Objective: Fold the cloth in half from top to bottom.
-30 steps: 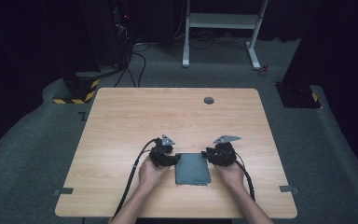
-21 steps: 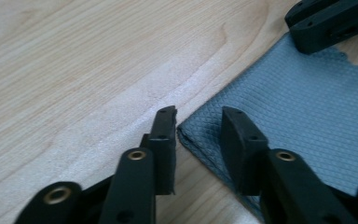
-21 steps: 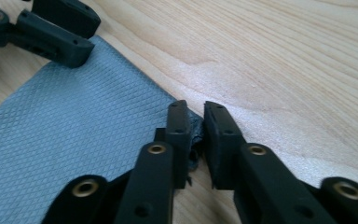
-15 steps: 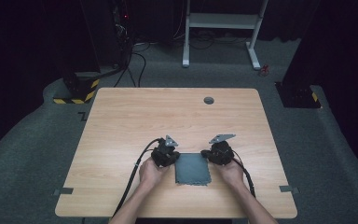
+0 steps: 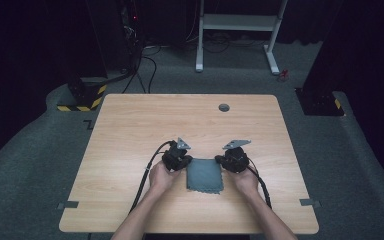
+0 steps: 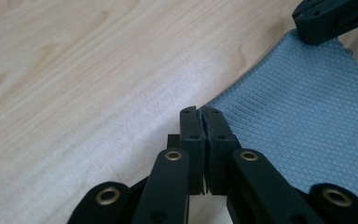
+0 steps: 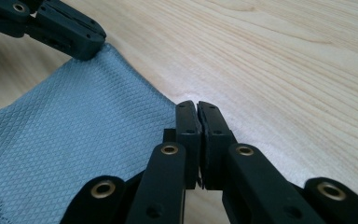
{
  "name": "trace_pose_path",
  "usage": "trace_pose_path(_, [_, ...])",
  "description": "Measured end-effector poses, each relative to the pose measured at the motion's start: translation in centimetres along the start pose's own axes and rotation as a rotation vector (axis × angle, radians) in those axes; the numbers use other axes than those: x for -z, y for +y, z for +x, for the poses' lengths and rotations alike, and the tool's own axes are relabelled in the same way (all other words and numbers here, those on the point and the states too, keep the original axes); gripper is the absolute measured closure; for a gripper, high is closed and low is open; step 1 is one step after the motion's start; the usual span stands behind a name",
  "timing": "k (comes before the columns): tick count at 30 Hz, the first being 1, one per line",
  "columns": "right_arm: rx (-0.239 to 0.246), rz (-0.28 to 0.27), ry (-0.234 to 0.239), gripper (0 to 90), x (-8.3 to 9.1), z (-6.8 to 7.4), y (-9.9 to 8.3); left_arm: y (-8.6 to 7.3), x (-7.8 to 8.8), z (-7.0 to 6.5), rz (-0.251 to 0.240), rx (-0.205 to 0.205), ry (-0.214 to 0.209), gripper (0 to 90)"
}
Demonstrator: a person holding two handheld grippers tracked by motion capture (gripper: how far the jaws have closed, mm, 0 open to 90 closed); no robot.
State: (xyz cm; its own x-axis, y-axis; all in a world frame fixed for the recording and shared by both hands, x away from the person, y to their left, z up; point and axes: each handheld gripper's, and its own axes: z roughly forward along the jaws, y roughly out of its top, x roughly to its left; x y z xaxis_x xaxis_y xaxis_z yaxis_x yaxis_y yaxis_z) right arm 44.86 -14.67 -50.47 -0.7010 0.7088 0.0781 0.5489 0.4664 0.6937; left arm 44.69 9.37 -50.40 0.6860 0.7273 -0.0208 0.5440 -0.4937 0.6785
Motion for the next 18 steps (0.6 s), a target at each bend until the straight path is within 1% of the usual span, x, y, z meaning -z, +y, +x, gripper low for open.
trace_pose_path(1, [-0.015, 0.0, -0.001, 88.3, -0.2, -0.2, 0.1, 0.1, -0.1, 0.2, -0.004, 0.006, 0.001, 87.9])
trace_pose_path(2, [-0.019, -0.004, 0.0, 88.3, -0.3, -0.4, 0.2, 0.2, -0.2, 0.4, -0.009, 0.021, 0.001, 87.9])
trace_pose_path(3, [-0.027, -0.01, -0.004, 88.3, -0.4, -0.5, 0.3, 0.2, -0.3, 0.5, -0.011, 0.019, 0.007, 87.9])
trace_pose_path(4, [-0.027, -0.012, -0.008, 88.3, -0.5, -0.6, 0.4, 0.3, -0.4, 0.7, -0.013, 0.024, 0.01, 87.9])
trace_pose_path(5, [-0.043, -0.009, -0.015, 88.3, -0.7, -0.5, 0.5, 0.3, -0.5, 0.8, -0.014, 0.03, 0.009, 87.9])
trace_pose_path(7, [-0.037, -0.006, -0.025, 88.2, -1.0, -0.6, 0.7, 0.4, -0.7, 1.0, -0.015, 0.03, 0.015, 87.8])
trace_pose_path(9, [-0.053, 0.003, -0.026, 88.2, -1.3, -0.7, 0.7, 0.5, -0.9, 1.2, -0.016, 0.036, 0.016, 87.7])
trace_pose_path(11, [-0.057, 0.007, -0.025, 87.9, -1.6, -0.9, 0.6, 0.4, -1.2, 1.2, -0.012, 0.04, 0.015, 87.7])
trace_pose_path(12, [-0.067, 0.005, -0.027, 87.1, -1.7, -0.9, 0.6, 0.3, -1.3, 1.2, -0.013, 0.04, 0.019, 87.6])
trace_pose_path(13, [-0.062, 0.002, -0.035, 85.1, -1.7, -0.8, 0.6, 0.3, -1.3, 1.1, -0.014, 0.037, 0.022, 87.4])
trace_pose_path(14, [-0.054, -0.003, -0.049, 82.8, -1.6, -0.7, 0.7, 0.3, -1.3, 1.1, -0.014, 0.031, 0.034, 86.9])
trace_pose_path(15, [-0.04, -0.022, -0.065, 80.3, -1.5, -0.5, 0.8, 0.3, -1.2, 1.0, -0.014, 0.036, 0.048, 84.0])
trace_pose_path(16, [-0.047, -0.037, -0.067, 80.3, -1.4, -0.3, 0.9, 0.4, -1.1, 1.0, -0.017, 0.032, 0.058, 79.2])
trace_pose_path(17, [-0.043, -0.052, -0.068, 80.4, -1.3, -0.3, 1.1, 0.3, -0.8, 1.0, -0.029, 0.055, 0.051, 76.3])
trace_pose_path(18, [-0.049, -0.066, -0.057, 82.3, -1.3, 0.1, 1.3, 0.3, -0.6, 1.0, -0.041, 0.069, 0.042, 70.9])
